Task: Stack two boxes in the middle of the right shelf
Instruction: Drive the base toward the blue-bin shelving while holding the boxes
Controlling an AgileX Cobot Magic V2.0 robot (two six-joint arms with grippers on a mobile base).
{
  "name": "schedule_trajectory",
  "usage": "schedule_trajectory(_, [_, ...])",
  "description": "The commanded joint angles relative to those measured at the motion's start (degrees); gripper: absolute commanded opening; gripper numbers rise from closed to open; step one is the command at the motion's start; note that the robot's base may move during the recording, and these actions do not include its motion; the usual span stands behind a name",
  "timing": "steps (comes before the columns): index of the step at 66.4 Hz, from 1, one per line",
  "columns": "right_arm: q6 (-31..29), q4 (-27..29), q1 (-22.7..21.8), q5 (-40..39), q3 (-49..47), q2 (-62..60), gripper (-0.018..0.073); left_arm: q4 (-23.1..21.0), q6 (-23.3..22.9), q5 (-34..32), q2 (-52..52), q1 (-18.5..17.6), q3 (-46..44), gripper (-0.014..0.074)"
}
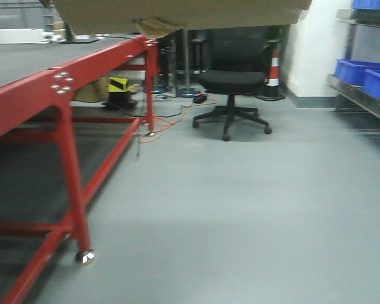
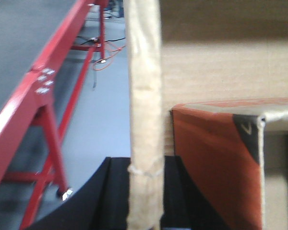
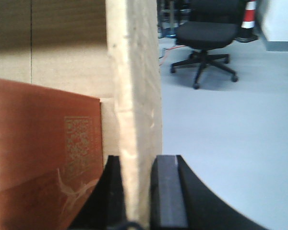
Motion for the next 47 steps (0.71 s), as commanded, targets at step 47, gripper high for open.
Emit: schedule_trajectory(47, [0.4,-1.1,-0.3,-5.2,-0.8,-1.0,-0.0143,1.2,-0.3,-1.8,-0.6,0.2,-0.6,-0.0111])
